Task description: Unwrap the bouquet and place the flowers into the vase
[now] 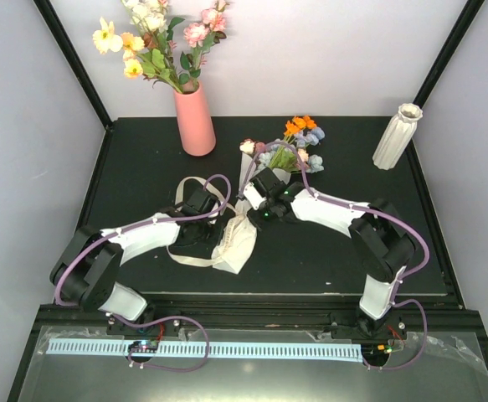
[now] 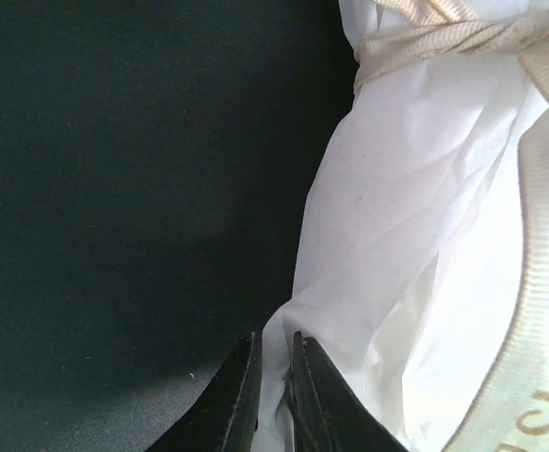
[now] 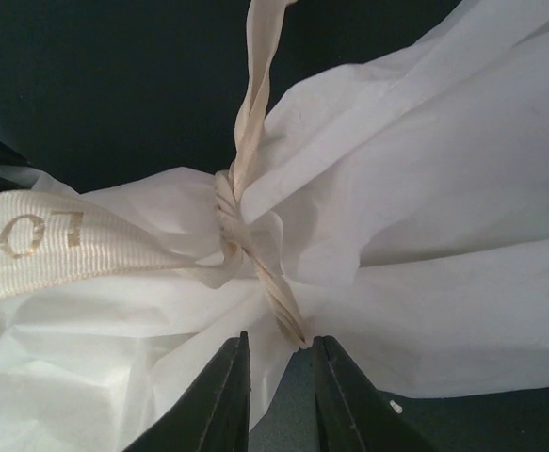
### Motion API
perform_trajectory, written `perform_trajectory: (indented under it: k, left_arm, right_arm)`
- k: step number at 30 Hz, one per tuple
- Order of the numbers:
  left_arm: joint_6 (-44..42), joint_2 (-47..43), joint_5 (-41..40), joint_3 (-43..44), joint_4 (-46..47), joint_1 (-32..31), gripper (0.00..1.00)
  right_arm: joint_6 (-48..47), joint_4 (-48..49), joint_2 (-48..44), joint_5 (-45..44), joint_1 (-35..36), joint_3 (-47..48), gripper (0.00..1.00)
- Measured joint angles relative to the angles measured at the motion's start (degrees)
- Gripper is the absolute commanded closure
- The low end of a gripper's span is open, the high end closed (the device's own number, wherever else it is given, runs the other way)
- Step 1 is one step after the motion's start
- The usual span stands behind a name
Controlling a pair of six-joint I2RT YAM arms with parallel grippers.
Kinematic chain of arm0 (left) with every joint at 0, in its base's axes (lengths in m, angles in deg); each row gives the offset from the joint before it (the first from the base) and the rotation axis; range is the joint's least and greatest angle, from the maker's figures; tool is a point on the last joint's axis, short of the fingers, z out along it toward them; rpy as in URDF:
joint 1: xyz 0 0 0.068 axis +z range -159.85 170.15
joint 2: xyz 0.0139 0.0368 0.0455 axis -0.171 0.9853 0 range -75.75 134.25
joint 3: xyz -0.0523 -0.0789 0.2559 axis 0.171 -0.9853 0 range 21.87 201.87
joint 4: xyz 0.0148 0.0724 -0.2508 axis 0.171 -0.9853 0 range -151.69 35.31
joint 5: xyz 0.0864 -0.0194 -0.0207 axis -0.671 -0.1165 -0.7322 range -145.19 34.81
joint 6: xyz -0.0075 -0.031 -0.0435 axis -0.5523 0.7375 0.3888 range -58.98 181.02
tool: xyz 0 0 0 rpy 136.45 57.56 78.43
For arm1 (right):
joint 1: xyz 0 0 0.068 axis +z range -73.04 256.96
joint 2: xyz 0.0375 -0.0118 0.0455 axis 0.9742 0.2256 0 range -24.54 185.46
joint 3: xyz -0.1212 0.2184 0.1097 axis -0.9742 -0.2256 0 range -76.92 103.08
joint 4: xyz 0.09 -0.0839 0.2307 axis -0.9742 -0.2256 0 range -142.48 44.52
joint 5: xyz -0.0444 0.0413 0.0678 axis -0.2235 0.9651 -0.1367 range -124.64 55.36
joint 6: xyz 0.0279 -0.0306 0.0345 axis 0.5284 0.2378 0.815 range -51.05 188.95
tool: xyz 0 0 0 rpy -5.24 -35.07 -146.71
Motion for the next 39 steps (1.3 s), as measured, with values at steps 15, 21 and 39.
perform_trajectory:
  k: [15,21,39]
  left_arm:
    - [-0.02,1.44,0.37,0.00,0.81,0.11,0.89]
    - [0.59,2.08,0.17,0.02,0.79,0.11,0.90]
    - [5.18,2.01,-1.03,-1.18,1.18,4.72,0.94]
  right_arm:
    - [-0.02,-5.97,10.45,-0.33,0.00,11.10,0.98]
    - [0.07,-3.96,7.52,-0.04,0.00,7.21,0.99]
    - [7.28,2.25,-7.13,1.09,-0.39,-8.66,0.98]
